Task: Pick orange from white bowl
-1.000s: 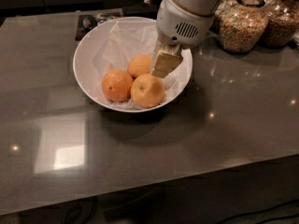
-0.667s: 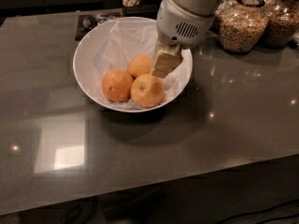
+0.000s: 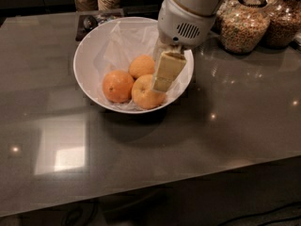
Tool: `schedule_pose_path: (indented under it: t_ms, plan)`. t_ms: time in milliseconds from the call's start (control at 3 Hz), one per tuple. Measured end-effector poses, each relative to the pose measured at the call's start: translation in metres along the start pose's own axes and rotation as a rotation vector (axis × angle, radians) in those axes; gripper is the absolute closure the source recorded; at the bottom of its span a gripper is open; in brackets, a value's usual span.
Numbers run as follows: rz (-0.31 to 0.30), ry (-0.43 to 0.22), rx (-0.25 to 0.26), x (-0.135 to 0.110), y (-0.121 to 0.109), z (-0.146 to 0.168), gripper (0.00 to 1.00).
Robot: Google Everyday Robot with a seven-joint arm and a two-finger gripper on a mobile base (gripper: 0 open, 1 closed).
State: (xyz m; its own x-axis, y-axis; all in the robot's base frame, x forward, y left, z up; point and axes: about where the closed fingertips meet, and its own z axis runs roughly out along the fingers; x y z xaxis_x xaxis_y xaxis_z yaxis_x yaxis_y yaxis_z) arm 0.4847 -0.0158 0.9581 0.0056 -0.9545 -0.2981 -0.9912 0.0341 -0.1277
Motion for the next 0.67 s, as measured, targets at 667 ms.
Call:
schedule_pose_path:
  t_ms: [667]
  plan:
    - [0.119, 0.119, 0.021, 0.003, -0.008, 0.025, 0.0]
